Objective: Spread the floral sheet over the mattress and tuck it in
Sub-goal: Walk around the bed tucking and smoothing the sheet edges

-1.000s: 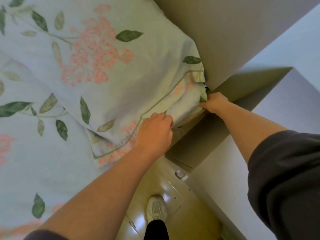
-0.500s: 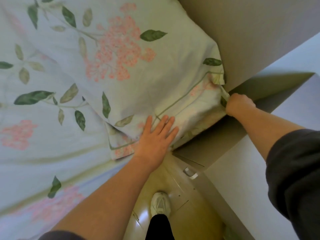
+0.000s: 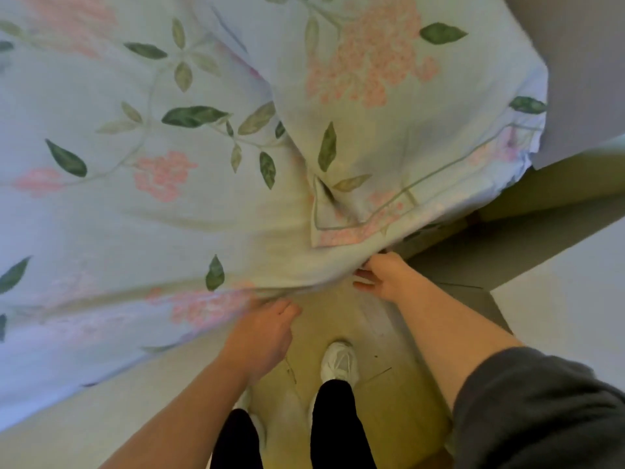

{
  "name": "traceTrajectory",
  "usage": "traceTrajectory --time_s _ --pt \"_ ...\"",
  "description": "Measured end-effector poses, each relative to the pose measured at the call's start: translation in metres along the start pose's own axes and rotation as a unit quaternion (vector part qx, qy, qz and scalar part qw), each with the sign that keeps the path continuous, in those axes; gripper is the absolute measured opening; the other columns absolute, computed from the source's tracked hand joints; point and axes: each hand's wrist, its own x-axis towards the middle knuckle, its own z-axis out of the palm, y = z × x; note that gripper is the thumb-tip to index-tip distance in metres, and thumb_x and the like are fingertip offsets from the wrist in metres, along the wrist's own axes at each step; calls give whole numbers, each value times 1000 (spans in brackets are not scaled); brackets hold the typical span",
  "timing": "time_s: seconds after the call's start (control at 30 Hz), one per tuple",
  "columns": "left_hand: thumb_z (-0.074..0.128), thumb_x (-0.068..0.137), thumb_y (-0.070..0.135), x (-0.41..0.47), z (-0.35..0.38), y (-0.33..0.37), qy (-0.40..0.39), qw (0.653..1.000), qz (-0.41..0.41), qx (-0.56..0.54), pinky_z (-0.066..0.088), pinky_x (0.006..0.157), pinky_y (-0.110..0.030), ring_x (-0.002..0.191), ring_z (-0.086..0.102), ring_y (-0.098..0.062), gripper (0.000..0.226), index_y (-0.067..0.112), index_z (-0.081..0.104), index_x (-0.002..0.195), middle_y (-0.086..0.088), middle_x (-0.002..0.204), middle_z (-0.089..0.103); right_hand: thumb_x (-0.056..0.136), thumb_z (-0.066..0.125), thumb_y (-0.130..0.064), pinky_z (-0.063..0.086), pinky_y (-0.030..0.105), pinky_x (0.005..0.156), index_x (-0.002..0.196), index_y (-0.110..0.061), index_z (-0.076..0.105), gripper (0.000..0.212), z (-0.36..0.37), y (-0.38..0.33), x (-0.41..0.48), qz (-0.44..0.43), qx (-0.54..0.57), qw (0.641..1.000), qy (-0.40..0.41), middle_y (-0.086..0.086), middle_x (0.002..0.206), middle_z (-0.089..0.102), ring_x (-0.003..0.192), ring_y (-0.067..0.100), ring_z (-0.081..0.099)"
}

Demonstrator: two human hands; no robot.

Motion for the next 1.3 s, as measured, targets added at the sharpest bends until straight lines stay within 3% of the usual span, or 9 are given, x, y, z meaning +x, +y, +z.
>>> traceTrajectory --time_s 0.1,0.23,0.3,0.5,0.73,0.87,1.0,1.17,1.3 --pt "39 99 19 -29 22 -27 -8 909 -351 -225 45 87 -33 106 60 -27 34 8 53 128 -10 120 61 96 41 7 47 45 87 136 -19 37 48 33 35 -4 -2 -20 998 -55 7 116 61 109 25 59" --pt "36 100 4 -45 32 -59 210 452 -532 -684 45 90 -45 107 55 -26 39 6 38 140 -10 123 52 91 52 8 47 36 71 106 -12 57 26 68 57 4 4 -18 997 -78 7 99 66 94 20 61" --pt "30 99 -2 -47 34 -62 280 375 -499 -729 45 90 -42 110 55 -26 41 5 40 139 -11 128 53 90 55 5 42 30 59 88 -16 55 22 81 67 8 -13 -17 999 -41 2 84 64 76 14 61" --pt "48 93 5 -45 48 -67 309 381 -587 -644 50 44 -23 60 61 -21 11 0 58 97 -11 75 61 84 58 -5 35 30 51 67 -15 58 20 90 90 18 -106 -157 980 67 8 69 64 57 18 51" --pt "48 91 7 -62 85 -72 199 420 -630 -622 45 48 -27 55 56 -19 9 4 56 90 -9 68 57 83 60 -12 54 41 69 54 -12 60 28 86 110 28 -76 -284 942 159 15 70 69 66 27 61" --pt "48 95 9 -66 85 -84 211 432 -571 -665 50 56 -29 64 62 -22 14 6 56 107 -8 83 64 93 58 -10 44 28 52 95 -7 62 6 102 104 20 -24 -148 983 101 7 75 63 58 17 55" --pt "34 101 13 -111 92 -113 274 337 -543 -719 50 82 -46 105 59 -32 41 6 32 142 -17 126 52 93 60 -9 52 35 68 144 -20 33 59 114 122 3 33 -152 988 -6 6 108 60 86 22 61" --pt "24 101 14 -146 69 -167 408 281 -502 -709 48 93 -37 90 60 -16 43 13 38 141 -8 125 57 94 53 -3 51 30 62 103 -15 58 15 163 124 -1 -20 -148 988 -47 0 88 63 78 16 61" --pt "30 97 1 -148 68 -176 397 304 -587 -637 54 59 -29 70 60 -23 26 7 52 111 -12 92 61 90 56 -2 38 22 45 82 -9 60 11 185 138 15 -42 -171 984 29 5 70 61 50 14 53"
